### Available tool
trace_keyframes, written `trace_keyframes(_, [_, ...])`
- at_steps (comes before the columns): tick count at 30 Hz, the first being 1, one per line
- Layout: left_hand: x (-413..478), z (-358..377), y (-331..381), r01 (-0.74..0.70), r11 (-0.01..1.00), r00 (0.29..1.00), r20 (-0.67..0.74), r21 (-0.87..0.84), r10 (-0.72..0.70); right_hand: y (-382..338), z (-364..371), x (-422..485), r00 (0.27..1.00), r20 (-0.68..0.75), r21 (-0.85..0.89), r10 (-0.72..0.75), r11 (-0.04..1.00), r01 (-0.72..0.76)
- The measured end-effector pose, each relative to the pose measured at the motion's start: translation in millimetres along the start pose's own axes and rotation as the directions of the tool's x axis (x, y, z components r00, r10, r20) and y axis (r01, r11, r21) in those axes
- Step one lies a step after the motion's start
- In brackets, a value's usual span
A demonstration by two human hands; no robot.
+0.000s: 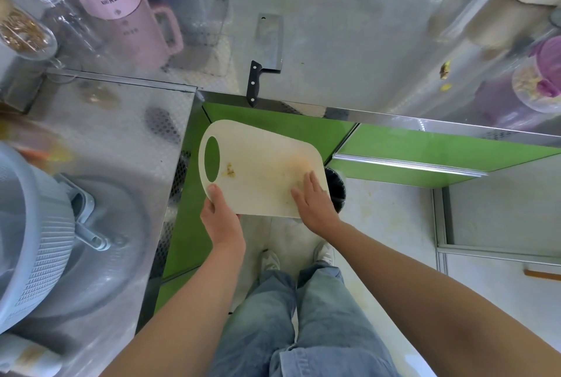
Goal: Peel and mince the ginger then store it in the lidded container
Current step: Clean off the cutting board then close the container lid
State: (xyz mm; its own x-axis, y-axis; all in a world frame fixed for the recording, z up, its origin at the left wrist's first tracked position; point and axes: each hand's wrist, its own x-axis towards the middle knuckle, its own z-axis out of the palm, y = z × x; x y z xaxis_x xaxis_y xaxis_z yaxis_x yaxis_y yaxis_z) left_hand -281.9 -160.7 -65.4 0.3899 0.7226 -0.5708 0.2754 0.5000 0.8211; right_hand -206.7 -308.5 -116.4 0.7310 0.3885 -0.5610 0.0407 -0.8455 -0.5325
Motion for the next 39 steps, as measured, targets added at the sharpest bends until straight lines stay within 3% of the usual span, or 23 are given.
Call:
trace_keyframes(2, [-3.4, 1.6, 3.3, 0.020, 1.000, 0.999, 0.044, -0.009, -0.020, -21.4, -2.4, -1.6, 0.973, -0.038, 0.004, -0.227, 0.974, 0.227])
trace_keyframes(4, [-5.3, 2.3, 4.9, 0.043, 0.999, 0.996, 0.079, -0.018, -0.042, -50.5, -4.0, -3.8, 0.893, -0.046, -0.046, -0.447, 0.894, 0.445])
trace_keyframes(7, [-6.3, 1.5, 3.0, 0.050, 0.999, 0.991, 0.123, 0.016, -0.051, -87.4, 3.4, -3.0, 0.816, 0.009, -0.150, -0.577, 0.806, 0.572])
trace_keyframes(12, [-8.0, -1.5, 7.4, 0.070, 0.997, 0.990, 0.122, -0.021, -0.067, -88.3, 22.5, -1.9, 0.877, 0.071, -0.098, -0.475, 0.872, 0.480])
trace_keyframes(17, [-6.3, -1.0, 11.4, 0.097, 0.993, 0.991, 0.098, -0.061, -0.091, -42.3, 20.6, -0.1, 0.966, 0.092, -0.108, -0.242, 0.962, 0.251])
trace_keyframes(21, [-5.7, 2.4, 12.4, 0.090, 0.994, 0.991, 0.101, -0.066, -0.083, -9.7, 12.8, 4.0, 0.997, 0.063, -0.086, -0.049, 0.995, 0.055])
trace_keyframes(23, [-5.7, 5.3, 13.6, 0.090, 0.994, 0.992, 0.099, -0.064, -0.084, -10.2, 8.4, 4.6, 0.995, 0.024, -0.069, -0.100, 0.992, 0.101])
trace_keyframes(27, [-4.7, 11.3, 15.0, 0.107, 0.991, 0.992, 0.070, -0.084, -0.101, -27.1, 6.6, -1.7, 0.939, 0.058, -0.041, -0.338, 0.939, 0.341])
trace_keyframes(29, [-4.3, 12.0, 15.1, 0.120, 0.987, 0.992, 0.052, -0.106, -0.115, -16.9, 9.7, -3.1, 0.952, 0.061, -0.052, -0.300, 0.952, 0.303])
trace_keyframes(32, [-3.0, 9.9, 15.6, 0.131, 0.982, 0.991, 0.018, -0.133, -0.130, 13.6, 6.9, -1.9, 0.997, 0.068, -0.088, -0.037, 0.995, 0.043])
trace_keyframes(34, [-1.9, 8.7, 16.3, 0.128, 0.981, 0.992, -0.001, -0.143, -0.130, 25.7, 1.5, -2.5, 0.997, 0.070, -0.100, 0.041, 0.994, -0.034])
trace_keyframes(39, [-1.6, 8.4, 16.9, 0.122, 0.979, 0.991, -0.042, -0.161, -0.130, 8.2, -0.1, -2.0, 0.983, 0.046, -0.023, -0.178, 0.984, 0.179])
